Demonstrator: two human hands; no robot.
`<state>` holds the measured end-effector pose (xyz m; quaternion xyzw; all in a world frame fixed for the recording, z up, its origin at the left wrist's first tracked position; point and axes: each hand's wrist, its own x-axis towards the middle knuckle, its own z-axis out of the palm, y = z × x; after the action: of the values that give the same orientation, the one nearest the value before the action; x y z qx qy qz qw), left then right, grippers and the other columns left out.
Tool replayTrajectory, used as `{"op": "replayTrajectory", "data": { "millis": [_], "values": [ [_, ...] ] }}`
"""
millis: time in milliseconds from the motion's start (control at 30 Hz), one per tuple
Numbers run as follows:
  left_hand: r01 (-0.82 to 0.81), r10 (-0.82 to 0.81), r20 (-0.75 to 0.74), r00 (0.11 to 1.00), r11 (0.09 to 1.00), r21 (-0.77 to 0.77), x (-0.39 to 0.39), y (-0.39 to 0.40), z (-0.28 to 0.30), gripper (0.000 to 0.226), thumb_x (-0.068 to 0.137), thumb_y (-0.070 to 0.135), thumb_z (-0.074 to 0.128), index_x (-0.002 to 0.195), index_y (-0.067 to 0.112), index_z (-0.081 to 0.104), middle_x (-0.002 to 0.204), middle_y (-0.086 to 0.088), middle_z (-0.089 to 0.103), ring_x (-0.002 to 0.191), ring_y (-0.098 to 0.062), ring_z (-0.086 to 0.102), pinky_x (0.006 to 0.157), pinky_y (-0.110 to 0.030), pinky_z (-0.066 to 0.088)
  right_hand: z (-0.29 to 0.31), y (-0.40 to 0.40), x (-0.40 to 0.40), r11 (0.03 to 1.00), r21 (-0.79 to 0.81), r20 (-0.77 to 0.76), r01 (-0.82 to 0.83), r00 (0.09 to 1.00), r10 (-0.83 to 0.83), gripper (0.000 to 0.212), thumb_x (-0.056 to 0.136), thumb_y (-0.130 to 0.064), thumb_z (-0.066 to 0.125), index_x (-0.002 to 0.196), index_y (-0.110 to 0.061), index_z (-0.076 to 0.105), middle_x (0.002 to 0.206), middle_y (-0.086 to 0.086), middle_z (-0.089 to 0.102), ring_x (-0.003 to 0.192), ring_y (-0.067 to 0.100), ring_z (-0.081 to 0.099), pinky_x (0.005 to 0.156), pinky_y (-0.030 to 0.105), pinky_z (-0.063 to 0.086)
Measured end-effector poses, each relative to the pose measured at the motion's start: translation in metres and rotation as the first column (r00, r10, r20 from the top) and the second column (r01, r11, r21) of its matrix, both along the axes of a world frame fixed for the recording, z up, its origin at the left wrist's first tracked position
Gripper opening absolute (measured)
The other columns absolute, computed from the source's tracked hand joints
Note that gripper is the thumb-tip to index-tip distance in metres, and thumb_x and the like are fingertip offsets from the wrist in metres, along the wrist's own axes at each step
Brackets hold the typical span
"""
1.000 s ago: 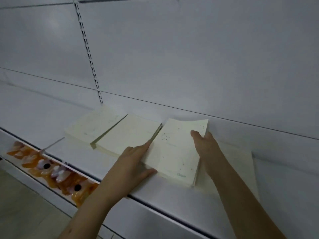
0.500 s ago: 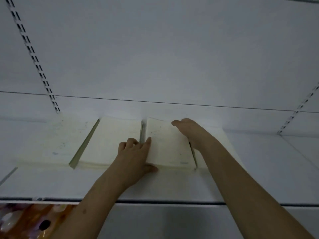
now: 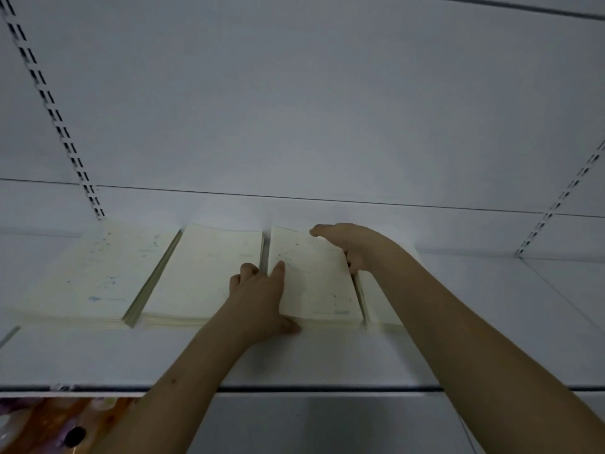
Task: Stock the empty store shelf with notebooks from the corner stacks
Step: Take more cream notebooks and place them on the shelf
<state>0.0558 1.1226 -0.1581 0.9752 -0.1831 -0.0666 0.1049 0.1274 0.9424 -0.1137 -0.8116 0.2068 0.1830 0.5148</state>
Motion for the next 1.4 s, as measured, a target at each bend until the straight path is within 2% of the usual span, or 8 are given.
{"op": "replayTrajectory", "data": {
  "millis": [400, 567, 667, 767, 967, 1167, 1267, 1400],
  "values": [
    [-0.034, 0.032, -0.091, 0.995, 0.999, -0.020, 0.003, -0.002, 0.004, 0.120, 0.071, 0.059, 0.076, 0.155, 0.018, 0.000, 0.151, -0.007, 0.032, 0.146, -0.030, 0.008, 0.117, -0.040, 0.018, 0.003, -0.015, -0.007, 0.983, 0.180, 0.016, 0.029, 0.999, -0.033, 0.046, 0.090, -0.035, 0.061, 0.128, -0.011, 0.050, 0.101, 0.009, 0.058, 0.091, 0.027, 0.060, 0.090, 0.039, 0.048],
    [-0.016, 0.013, -0.091, 0.996, 0.999, -0.035, -0.002, -0.002, 0.012, 0.114, 0.072, 0.057, 0.076, 0.155, 0.020, 0.006, 0.150, -0.009, 0.033, 0.143, -0.031, 0.016, 0.114, -0.038, 0.026, -0.001, -0.011, -0.005, 0.997, 0.073, 0.056, -0.002, 0.998, -0.002, 0.066, 0.087, -0.040, 0.062, 0.141, -0.012, 0.038, 0.125, 0.014, 0.051, 0.107, 0.029, 0.055, 0.101, 0.044, 0.043],
    [0.024, -0.036, -0.148, 0.988, 0.997, -0.078, -0.005, 0.005, 0.013, 0.114, 0.074, 0.057, 0.075, 0.156, 0.024, 0.004, 0.162, -0.007, 0.010, 0.150, -0.030, -0.004, 0.118, -0.046, 0.017, 0.002, -0.008, -0.009, 0.998, -0.052, 0.070, -0.047, 0.996, 0.051, 0.077, 0.085, -0.046, 0.061, 0.145, -0.009, 0.031, 0.122, 0.013, 0.043, 0.111, 0.034, 0.050, 0.101, 0.049, 0.044],
    [0.075, -0.089, -0.090, 0.992, 0.986, -0.150, -0.012, 0.012, 0.025, 0.108, 0.075, 0.055, 0.074, 0.156, 0.030, 0.007, 0.163, -0.004, -0.016, 0.149, -0.025, -0.017, 0.120, -0.047, 0.008, 0.014, -0.015, -0.016, 0.993, -0.120, 0.177, -0.018, 0.983, 0.039, 0.078, 0.090, -0.046, 0.058, 0.149, -0.010, 0.023, 0.143, 0.015, 0.039, 0.122, 0.034, 0.048, 0.100, 0.044, 0.045],
    [0.252, -0.174, 0.201, 0.964, 0.843, -0.475, -0.034, -0.027, 0.034, 0.061, 0.091, 0.043, 0.061, 0.145, 0.032, 0.038, 0.149, 0.013, 0.041, 0.135, -0.005, 0.035, 0.114, -0.025, 0.028, 0.038, -0.058, -0.063, 0.963, -0.155, 0.514, 0.221, 0.851, -0.113, 0.064, 0.091, -0.046, 0.053, 0.146, -0.019, 0.035, 0.141, 0.005, 0.049, 0.124, 0.023, 0.051, 0.105, 0.038, 0.042],
    [0.494, -0.510, 0.165, 0.844, 0.622, -0.607, -0.072, -0.141, -0.018, 0.037, 0.094, 0.031, 0.059, 0.129, 0.040, 0.048, 0.123, 0.024, 0.050, 0.107, 0.019, 0.042, 0.095, -0.004, 0.035, 0.043, -0.149, -0.164, 0.828, -0.184, 0.700, 0.530, 0.662, -0.269, 0.046, 0.098, -0.042, 0.045, 0.139, -0.021, 0.046, 0.111, -0.007, 0.056, 0.101, 0.009, 0.050, 0.084, 0.019, 0.035],
    [0.620, -0.662, 0.190, 0.725, 0.506, -0.599, -0.094, -0.203, -0.030, 0.027, 0.096, 0.024, 0.057, 0.123, 0.029, 0.057, 0.115, 0.017, 0.052, 0.108, 0.009, 0.048, 0.087, -0.002, 0.036, 0.038, -0.202, -0.210, 0.748, -0.124, 0.730, 0.652, 0.571, -0.376, 0.044, 0.098, -0.044, 0.045, 0.136, -0.021, 0.049, 0.118, -0.005, 0.060, 0.102, 0.008, 0.054, 0.073, 0.009, 0.036],
    [0.670, -0.721, 0.219, 0.657, 0.426, -0.607, -0.124, -0.285, -0.031, 0.036, 0.092, 0.031, 0.051, 0.126, 0.021, 0.058, 0.118, 0.009, 0.052, 0.111, -0.006, 0.052, 0.095, -0.020, 0.044, 0.034, -0.275, -0.267, 0.645, -0.101, 0.759, 0.757, 0.478, -0.442, 0.043, 0.098, -0.044, 0.043, 0.134, -0.022, 0.052, 0.123, -0.002, 0.060, 0.110, 0.010, 0.055, 0.086, 0.018, 0.037]
  ]
}}
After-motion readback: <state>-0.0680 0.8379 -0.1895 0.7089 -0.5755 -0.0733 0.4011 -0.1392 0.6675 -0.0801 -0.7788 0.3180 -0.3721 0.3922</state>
